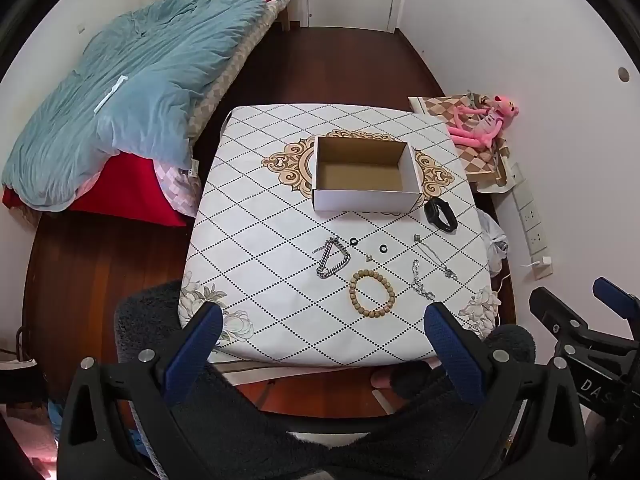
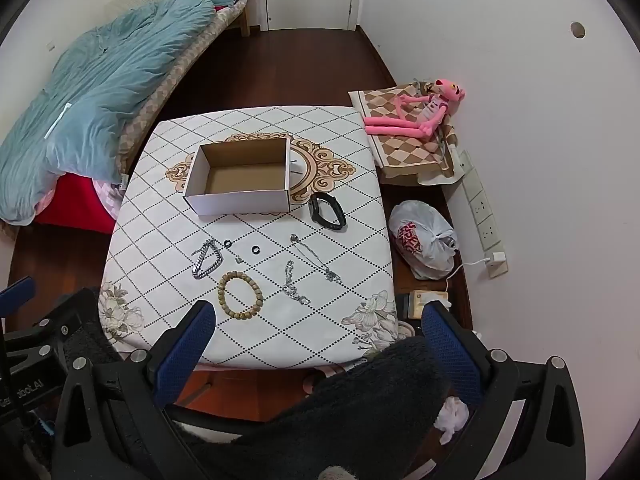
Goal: Organize jewelry
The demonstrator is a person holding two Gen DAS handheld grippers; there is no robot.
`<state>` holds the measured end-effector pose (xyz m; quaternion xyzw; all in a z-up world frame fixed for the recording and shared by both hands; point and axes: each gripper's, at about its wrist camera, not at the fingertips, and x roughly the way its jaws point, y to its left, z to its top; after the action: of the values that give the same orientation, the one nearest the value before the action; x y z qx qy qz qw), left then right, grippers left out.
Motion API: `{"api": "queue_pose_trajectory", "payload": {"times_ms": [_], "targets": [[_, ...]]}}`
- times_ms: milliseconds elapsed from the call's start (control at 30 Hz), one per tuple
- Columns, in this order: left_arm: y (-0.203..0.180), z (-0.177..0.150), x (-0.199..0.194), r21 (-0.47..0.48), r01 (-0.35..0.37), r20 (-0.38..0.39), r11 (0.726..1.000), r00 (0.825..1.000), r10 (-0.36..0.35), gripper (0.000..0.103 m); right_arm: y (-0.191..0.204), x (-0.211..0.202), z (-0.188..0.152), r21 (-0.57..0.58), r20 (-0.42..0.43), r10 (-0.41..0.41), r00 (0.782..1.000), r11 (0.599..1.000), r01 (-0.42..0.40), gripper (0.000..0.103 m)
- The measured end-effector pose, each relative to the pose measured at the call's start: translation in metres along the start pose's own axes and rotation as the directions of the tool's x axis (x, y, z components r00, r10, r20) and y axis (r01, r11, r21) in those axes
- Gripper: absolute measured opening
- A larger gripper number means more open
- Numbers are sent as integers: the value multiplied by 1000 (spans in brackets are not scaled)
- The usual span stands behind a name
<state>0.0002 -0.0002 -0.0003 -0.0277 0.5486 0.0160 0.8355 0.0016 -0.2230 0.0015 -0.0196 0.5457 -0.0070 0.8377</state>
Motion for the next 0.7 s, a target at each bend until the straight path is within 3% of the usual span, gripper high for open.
{"api": "queue_pose_trajectory", "payload": {"times_ms": [700], "targets": [[-1, 1, -6, -6, 3, 2, 1000, 1000, -3, 103, 1, -2, -1, -1, 1, 2, 1000, 1000, -2, 103]]}}
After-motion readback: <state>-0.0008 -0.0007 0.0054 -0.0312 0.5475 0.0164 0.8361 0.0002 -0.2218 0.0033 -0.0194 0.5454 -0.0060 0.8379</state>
